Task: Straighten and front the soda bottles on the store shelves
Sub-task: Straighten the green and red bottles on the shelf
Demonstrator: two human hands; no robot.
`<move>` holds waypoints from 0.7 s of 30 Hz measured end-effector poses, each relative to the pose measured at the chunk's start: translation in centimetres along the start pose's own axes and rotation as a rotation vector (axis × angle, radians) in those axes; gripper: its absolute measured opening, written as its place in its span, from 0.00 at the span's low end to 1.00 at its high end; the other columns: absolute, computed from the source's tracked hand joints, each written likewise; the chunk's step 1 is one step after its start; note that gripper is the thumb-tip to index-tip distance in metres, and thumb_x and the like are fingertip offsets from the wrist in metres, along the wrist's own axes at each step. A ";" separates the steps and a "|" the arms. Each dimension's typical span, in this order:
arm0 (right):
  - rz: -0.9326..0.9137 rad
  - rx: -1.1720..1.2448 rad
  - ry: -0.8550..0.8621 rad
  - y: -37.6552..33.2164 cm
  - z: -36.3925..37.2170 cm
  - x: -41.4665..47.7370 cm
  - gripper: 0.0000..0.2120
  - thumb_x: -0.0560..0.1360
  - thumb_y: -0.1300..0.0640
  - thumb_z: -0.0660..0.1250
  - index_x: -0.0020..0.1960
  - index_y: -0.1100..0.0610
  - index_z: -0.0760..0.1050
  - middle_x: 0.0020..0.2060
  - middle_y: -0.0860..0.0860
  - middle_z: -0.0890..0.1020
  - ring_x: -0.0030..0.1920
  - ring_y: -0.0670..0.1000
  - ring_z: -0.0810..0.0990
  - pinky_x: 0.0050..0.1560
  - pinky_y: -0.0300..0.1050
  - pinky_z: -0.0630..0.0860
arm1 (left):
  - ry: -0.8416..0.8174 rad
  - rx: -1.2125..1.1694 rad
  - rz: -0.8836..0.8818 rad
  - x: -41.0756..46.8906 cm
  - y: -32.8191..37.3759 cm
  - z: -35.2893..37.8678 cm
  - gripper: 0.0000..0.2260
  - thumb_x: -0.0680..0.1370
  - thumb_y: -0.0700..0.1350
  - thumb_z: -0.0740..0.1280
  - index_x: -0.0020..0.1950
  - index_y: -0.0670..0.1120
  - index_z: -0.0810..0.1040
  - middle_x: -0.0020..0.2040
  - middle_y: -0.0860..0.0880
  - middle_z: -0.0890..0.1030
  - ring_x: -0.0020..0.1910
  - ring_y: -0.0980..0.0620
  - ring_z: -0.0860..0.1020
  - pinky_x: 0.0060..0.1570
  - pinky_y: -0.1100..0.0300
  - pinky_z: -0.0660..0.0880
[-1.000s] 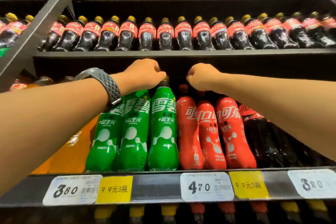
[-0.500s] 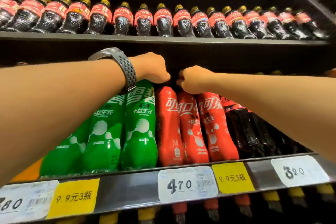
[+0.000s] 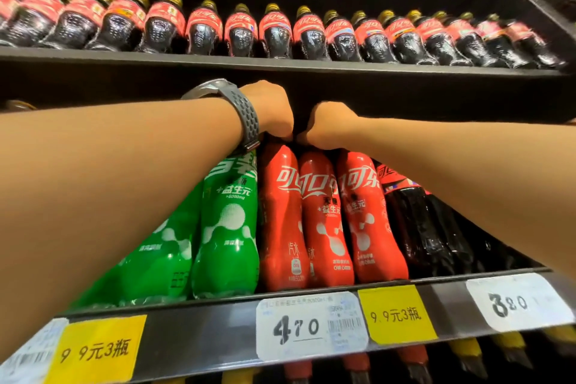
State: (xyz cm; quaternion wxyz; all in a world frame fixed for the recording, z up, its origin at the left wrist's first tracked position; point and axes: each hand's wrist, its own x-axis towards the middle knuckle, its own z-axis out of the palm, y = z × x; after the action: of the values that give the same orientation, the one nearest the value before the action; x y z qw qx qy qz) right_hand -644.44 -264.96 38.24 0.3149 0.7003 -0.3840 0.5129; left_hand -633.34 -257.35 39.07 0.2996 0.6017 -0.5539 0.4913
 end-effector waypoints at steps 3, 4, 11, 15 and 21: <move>0.005 0.091 -0.002 0.6 0.0 0.1 0.16 0.70 0.47 0.72 0.48 0.59 0.78 0.43 0.54 0.80 0.41 0.54 0.78 0.37 0.42 0.69 | -0.001 -0.080 -0.062 0.0 0.3 0.1 0.08 0.70 0.45 0.70 0.35 0.44 0.74 0.34 0.45 0.76 0.31 0.48 0.76 0.26 0.60 0.69; 0.004 0.121 -0.001 0.7 0.0 0.1 0.17 0.70 0.47 0.72 0.50 0.60 0.79 0.44 0.54 0.81 0.43 0.55 0.79 0.38 0.42 0.70 | -0.001 -0.109 -0.077 0.0 0.3 0.1 0.07 0.70 0.44 0.69 0.36 0.43 0.74 0.35 0.45 0.77 0.32 0.47 0.76 0.27 0.60 0.69; -0.015 0.265 -0.015 1.2 -0.4 -0.1 0.17 0.73 0.48 0.70 0.54 0.59 0.80 0.49 0.56 0.82 0.50 0.56 0.80 0.42 0.42 0.71 | -0.017 -0.155 -0.121 -0.2 -0.1 -0.4 0.14 0.71 0.51 0.72 0.37 0.43 0.73 0.39 0.44 0.77 0.38 0.44 0.76 0.32 0.58 0.68; -0.014 0.320 0.005 1.8 -0.9 -0.2 0.17 0.74 0.46 0.68 0.54 0.59 0.80 0.50 0.56 0.82 0.51 0.55 0.79 0.42 0.41 0.68 | -0.014 -0.207 -0.118 -0.6 -0.1 -0.7 0.14 0.72 0.52 0.72 0.40 0.42 0.75 0.41 0.42 0.80 0.46 0.41 0.80 0.37 0.57 0.69; -0.002 0.406 0.023 2.7 -1.2 -0.4 0.18 0.73 0.44 0.69 0.50 0.58 0.82 0.44 0.54 0.82 0.44 0.53 0.79 0.40 0.41 0.71 | 0.010 -0.279 -0.105 -0.8 -0.6 -0.8 0.18 0.73 0.54 0.70 0.50 0.40 0.82 0.45 0.43 0.81 0.46 0.44 0.78 0.40 0.58 0.69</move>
State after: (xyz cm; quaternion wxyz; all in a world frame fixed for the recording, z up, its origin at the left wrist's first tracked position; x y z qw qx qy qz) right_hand -647.45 -265.22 38.31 0.1721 0.7437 -0.2685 0.5876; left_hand -632.86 -256.21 38.71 0.4083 0.5802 -0.5830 0.3961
